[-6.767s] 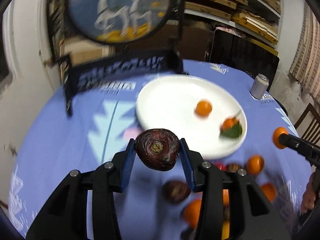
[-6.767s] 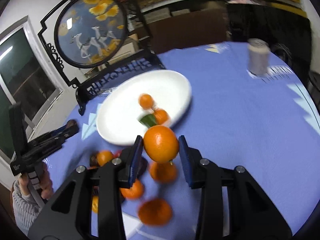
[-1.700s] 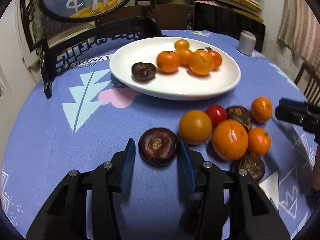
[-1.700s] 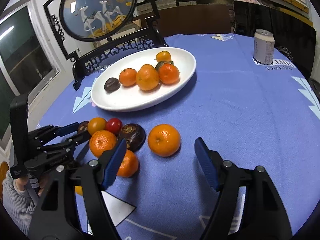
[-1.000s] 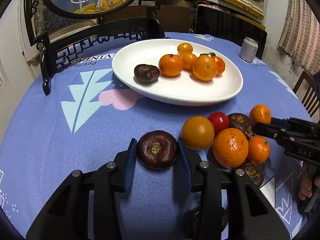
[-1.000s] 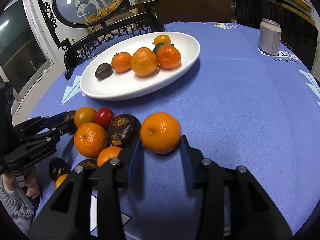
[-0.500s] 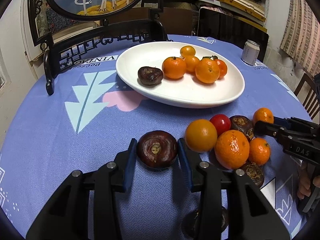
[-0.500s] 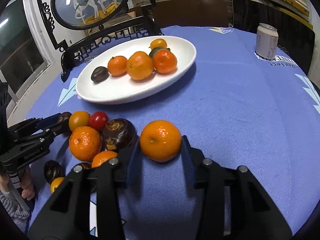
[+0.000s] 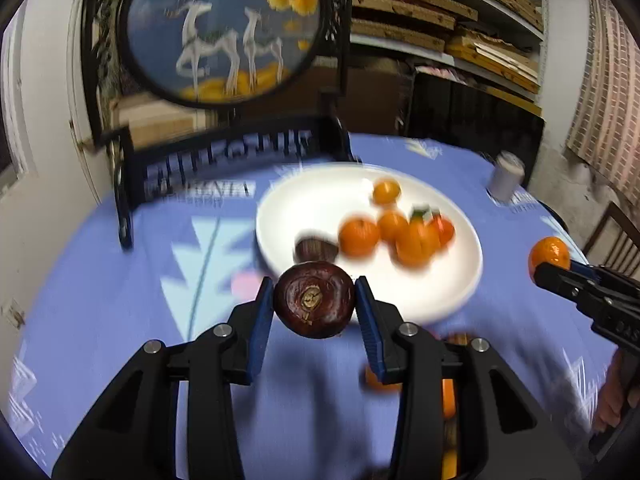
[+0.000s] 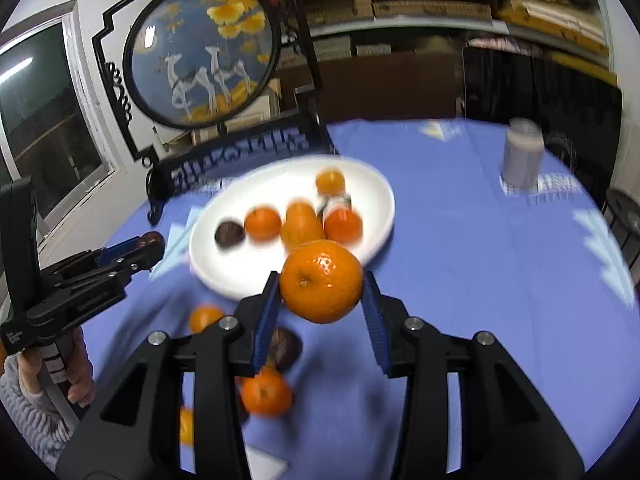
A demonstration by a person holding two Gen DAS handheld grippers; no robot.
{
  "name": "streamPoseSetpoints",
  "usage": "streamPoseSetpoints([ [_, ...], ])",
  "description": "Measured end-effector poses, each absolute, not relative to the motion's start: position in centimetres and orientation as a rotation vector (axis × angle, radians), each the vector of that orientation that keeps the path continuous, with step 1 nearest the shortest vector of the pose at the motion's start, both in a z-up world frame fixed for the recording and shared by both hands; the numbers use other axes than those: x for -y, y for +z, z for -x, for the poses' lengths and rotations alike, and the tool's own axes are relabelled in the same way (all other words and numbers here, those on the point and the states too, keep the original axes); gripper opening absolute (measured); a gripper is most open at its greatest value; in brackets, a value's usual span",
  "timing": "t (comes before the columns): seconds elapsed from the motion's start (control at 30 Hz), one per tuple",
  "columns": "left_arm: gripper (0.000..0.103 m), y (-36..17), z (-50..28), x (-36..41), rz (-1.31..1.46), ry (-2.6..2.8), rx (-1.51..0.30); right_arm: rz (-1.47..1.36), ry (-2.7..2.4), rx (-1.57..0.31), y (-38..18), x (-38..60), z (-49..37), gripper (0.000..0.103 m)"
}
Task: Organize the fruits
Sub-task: 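Place the water chestnut and mandarin on the white plate, opening both grippers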
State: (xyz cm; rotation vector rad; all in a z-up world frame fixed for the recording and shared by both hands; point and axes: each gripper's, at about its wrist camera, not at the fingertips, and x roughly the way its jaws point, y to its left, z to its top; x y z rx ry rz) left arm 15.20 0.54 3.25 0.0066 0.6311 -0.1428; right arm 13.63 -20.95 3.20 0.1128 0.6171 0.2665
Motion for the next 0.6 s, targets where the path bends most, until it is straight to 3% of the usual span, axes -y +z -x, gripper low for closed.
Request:
streamPoseSetpoints([
  [0.17,0.041,4.1,-19.4,0.8,0.009,-0.095,-0.616,-0.125,0.277,-0.627,3.8,18.6,-18.1,0.041],
  [0.53,0.042,-0.4,-23.6,3.0,-0.052,-0.114,-0.734,-0.036,0.272,-0.704,-0.4,16.4,-21.3,0.042],
  [0.57,0.044,-0.4,-23.7,3.0,-0.053,-0.112,-0.739,-0.03,0.269,-0.702,-0.4,16.3,-21.2,0.045],
  [0.6,0.047,-0.4,-23.7,3.0,-0.053,-0.11,-0.739,-0.029,0.267,-0.695,-0.4,16.3,-21.2,0.055],
])
